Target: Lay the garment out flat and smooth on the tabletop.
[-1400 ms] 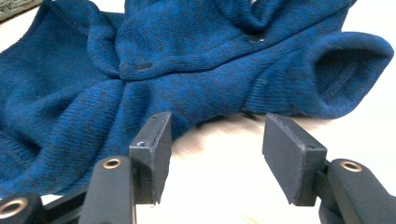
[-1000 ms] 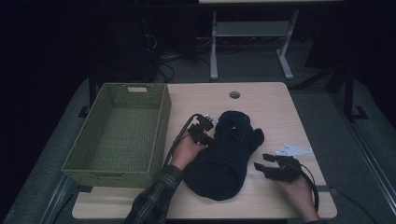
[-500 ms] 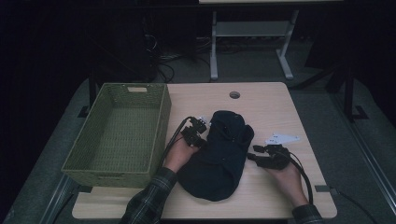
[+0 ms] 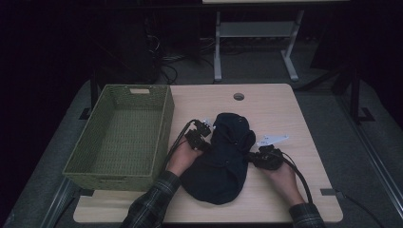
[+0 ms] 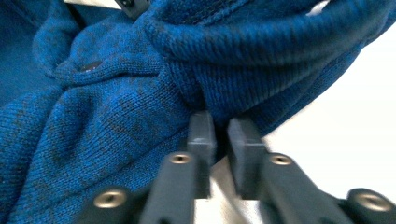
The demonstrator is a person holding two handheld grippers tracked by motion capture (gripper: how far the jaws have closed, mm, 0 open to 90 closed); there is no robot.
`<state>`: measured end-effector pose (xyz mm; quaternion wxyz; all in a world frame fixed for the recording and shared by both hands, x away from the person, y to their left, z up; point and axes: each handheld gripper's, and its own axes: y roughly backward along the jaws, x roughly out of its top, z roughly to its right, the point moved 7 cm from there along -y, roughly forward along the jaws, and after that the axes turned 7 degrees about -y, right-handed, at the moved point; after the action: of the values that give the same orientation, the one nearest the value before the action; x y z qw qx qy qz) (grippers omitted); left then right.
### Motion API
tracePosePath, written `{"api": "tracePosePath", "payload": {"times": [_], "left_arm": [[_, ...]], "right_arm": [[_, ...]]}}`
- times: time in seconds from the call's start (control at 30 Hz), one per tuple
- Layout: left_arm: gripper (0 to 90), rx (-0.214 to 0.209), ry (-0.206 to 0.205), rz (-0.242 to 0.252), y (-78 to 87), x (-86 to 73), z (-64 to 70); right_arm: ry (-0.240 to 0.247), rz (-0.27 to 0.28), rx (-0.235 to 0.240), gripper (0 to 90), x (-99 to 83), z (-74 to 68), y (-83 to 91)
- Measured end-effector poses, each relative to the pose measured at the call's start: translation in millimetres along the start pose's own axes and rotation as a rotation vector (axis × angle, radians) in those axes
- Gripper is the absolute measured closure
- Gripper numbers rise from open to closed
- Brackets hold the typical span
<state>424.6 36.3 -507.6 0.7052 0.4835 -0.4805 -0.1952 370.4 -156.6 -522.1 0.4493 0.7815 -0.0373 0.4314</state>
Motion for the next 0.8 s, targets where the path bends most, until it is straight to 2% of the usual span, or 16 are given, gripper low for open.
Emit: {"api": "tracePosePath", "payload": {"times": [0.2, 0.33, 0.43, 0.57, 0.7, 0.8], "left_arm": [[87.5, 0.0, 0.001, 0.002, 2.2, 0.1, 1.1], [87.5, -0.016, 0.007, 0.007, 8.0, -0.4, 3.9], [87.5, -0.045, 0.015, 0.027, 12.9, 0.6, 11.6], [87.5, -0.092, 0.001, 0.035, 16.5, -0.4, 27.8], [87.5, -0.107, -0.023, 0.021, 13.4, -4.6, 42.2], [86.6, -0.106, -0.026, 0.018, 12.1, -8.9, 45.7]], "right_arm": [[0.037, 0.007, -0.049, 88.4, 2.6, 1.5, 8.3], [0.025, 0.032, -0.093, 88.6, 6.2, 10.0, 25.4], [0.022, 0.042, -0.131, 88.8, 6.3, 20.3, 39.0], [0.027, 0.052, -0.175, 88.9, 9.3, 34.7, 53.7], [0.024, 0.042, -0.179, 88.9, 9.4, 41.6, 51.6], [0.034, 0.029, -0.168, 88.5, 8.5, 40.5, 43.2]]}}
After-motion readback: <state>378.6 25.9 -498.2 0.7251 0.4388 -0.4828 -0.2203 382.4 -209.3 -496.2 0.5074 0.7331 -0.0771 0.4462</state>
